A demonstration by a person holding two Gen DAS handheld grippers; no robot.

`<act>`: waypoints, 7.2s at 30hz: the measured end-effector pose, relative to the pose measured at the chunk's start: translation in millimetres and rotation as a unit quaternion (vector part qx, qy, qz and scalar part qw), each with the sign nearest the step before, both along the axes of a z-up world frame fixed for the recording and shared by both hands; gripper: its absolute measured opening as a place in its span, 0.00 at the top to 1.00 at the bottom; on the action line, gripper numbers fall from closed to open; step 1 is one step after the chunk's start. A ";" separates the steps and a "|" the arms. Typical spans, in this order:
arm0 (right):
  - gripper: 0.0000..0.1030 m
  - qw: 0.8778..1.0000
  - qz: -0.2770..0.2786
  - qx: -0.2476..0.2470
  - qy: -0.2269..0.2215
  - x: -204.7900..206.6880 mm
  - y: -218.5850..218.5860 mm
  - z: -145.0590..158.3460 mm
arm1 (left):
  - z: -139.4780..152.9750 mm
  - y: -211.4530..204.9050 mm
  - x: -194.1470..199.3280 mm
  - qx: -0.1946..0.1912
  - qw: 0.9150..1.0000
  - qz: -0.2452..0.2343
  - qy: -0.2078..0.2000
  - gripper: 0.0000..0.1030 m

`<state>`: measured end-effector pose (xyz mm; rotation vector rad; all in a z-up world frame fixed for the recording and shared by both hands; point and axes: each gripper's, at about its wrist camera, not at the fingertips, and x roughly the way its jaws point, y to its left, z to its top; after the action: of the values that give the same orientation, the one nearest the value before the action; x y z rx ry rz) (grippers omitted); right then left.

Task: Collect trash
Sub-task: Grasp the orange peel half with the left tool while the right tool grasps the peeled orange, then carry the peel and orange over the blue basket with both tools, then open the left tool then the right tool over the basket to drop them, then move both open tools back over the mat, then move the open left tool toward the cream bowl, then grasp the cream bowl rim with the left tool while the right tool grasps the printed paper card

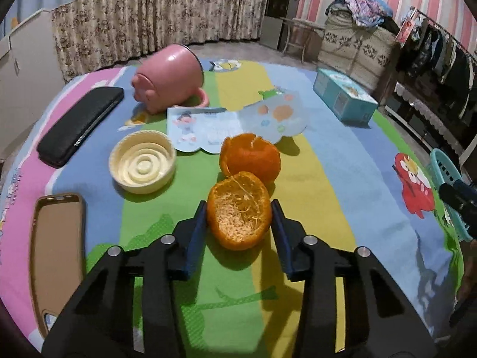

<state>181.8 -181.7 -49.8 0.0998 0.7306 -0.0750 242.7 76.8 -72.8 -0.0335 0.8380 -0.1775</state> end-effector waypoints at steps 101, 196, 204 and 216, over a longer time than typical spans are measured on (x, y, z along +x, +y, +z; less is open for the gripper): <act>0.63 0.980 -0.189 0.034 -0.052 -70.1 -297.3 22.3 | 43.3 -401.0 -21.8 -0.040 0.964 -0.251 -0.078 0.61; 0.07 0.999 0.043 -0.027 0.001 66.9 3.9 8.0 | -6.9 51.3 66.9 0.016 0.994 0.106 0.005 0.41; 0.07 0.994 0.098 -0.040 -0.018 98.7 66.2 25.8 | 14.8 50.0 45.3 0.056 0.989 0.122 -0.062 0.41; 0.07 0.987 0.150 -0.050 0.018 149.9 122.7 -7.2 | 20.6 76.7 38.2 0.058 0.980 0.175 -0.077 0.41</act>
<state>331.7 -58.9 -57.0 -0.1083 0.7698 0.1743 280.9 153.5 -52.1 -0.0570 0.6735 0.1990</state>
